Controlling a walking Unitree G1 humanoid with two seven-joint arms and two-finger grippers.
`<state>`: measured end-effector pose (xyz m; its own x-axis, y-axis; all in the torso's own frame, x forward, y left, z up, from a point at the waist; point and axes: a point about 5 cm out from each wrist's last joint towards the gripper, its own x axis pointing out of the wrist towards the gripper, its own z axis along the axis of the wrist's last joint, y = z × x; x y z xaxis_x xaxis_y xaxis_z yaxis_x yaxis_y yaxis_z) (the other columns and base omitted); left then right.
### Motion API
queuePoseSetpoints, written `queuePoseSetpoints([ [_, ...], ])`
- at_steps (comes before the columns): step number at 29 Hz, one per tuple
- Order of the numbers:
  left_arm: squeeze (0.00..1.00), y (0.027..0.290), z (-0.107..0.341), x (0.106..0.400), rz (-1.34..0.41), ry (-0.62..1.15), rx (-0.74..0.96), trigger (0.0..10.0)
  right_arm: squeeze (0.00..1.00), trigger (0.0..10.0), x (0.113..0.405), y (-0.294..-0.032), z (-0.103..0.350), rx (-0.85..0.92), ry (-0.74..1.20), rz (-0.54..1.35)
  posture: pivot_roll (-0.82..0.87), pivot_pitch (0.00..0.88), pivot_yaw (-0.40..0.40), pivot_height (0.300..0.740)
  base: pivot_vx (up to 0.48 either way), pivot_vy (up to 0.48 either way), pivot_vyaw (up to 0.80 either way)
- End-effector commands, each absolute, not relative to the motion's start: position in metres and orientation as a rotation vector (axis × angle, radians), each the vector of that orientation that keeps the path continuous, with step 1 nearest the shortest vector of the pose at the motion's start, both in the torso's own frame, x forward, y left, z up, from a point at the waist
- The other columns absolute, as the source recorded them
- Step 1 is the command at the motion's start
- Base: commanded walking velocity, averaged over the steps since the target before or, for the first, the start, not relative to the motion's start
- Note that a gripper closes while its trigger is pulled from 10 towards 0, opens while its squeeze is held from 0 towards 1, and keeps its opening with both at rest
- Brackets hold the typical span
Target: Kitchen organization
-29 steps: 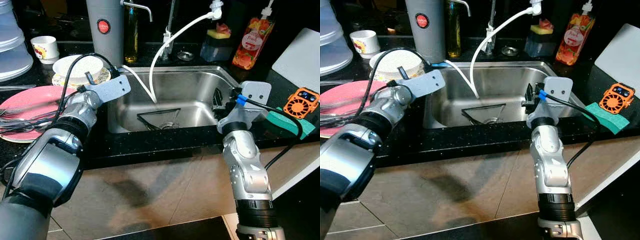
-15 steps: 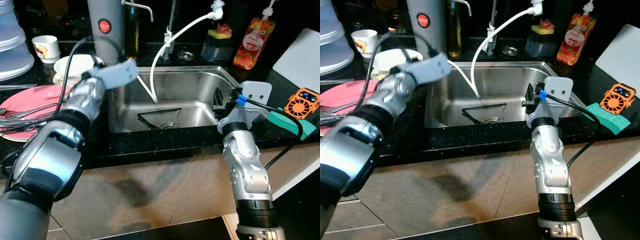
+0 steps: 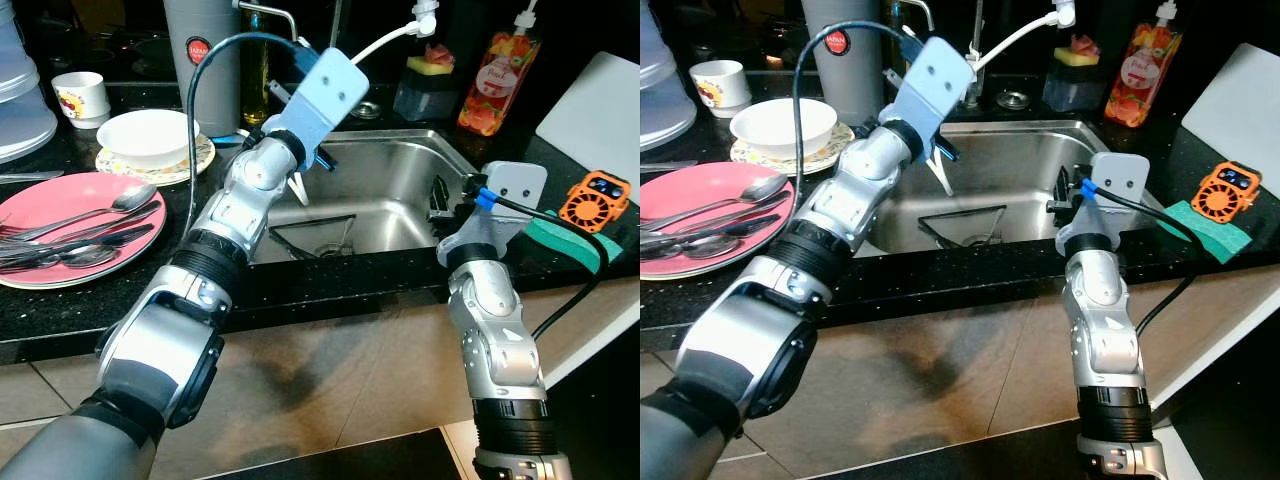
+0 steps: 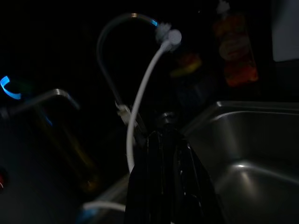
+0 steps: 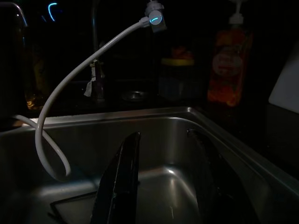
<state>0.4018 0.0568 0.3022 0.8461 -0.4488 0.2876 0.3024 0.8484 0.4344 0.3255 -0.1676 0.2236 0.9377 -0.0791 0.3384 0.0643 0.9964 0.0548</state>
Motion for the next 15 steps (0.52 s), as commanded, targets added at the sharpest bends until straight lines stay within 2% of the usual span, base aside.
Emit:
queuePoseSetpoints([
  [1, 0.0, 0.065, 0.278, 0.408, -0.393, -0.259, 0.288, 10.0, 0.0, 10.0, 0.324, -0.168, 0.223, 0.036, -0.339, -0.078, 0.0, 0.0, -0.051, 0.74, 0.0, 0.0, 0.0],
  [4, 0.01, 0.072, 0.272, 0.41, -0.36, -0.219, 0.239, 10.0, 0.0, 10.0, 0.324, -0.168, 0.222, 0.037, -0.338, -0.077, 0.0, 0.0, -0.05, 0.74, 0.0, 0.0, 0.0],
  [5, 1.0, 0.08, 0.266, 0.412, -0.318, -0.183, 0.189, 10.0, 0.0, 10.0, 0.324, -0.168, 0.222, 0.038, -0.337, -0.077, 0.0, 0.0, -0.05, 0.74, 0.0, 0.0, 0.0],
  [10, 1.0, 0.089, 0.262, 0.412, -0.296, -0.169, 0.12, 10.0, 0.0, 10.0, 0.324, -0.167, 0.221, 0.041, -0.334, -0.074, 0.0, 0.0, -0.05, 0.74, 0.0, 0.0, 0.0],
  [11, 0.11, 0.09, 0.266, 0.41, -0.305, -0.194, 0.08, 10.0, 0.0, 10.0, 0.325, -0.166, 0.221, 0.042, -0.334, -0.073, 0.0, 0.0, -0.05, 0.74, 0.0, 0.0, 0.0],
  [12, 0.0, 0.091, 0.271, 0.408, -0.309, -0.222, 0.041, 10.0, 0.0, 10.0, 0.325, -0.166, 0.221, 0.043, -0.333, -0.072, 0.0, 0.0, -0.05, 0.74, 0.0, 0.0, 0.0],
  [15, 0.0, 0.093, 0.279, 0.405, -0.312, -0.274, -0.024, 10.0, 0.0, 10.0, 0.325, -0.166, 0.221, 0.044, -0.334, -0.071, 0.01, 0.0, -0.053, 0.74, 0.0, 0.0, 0.0],
])
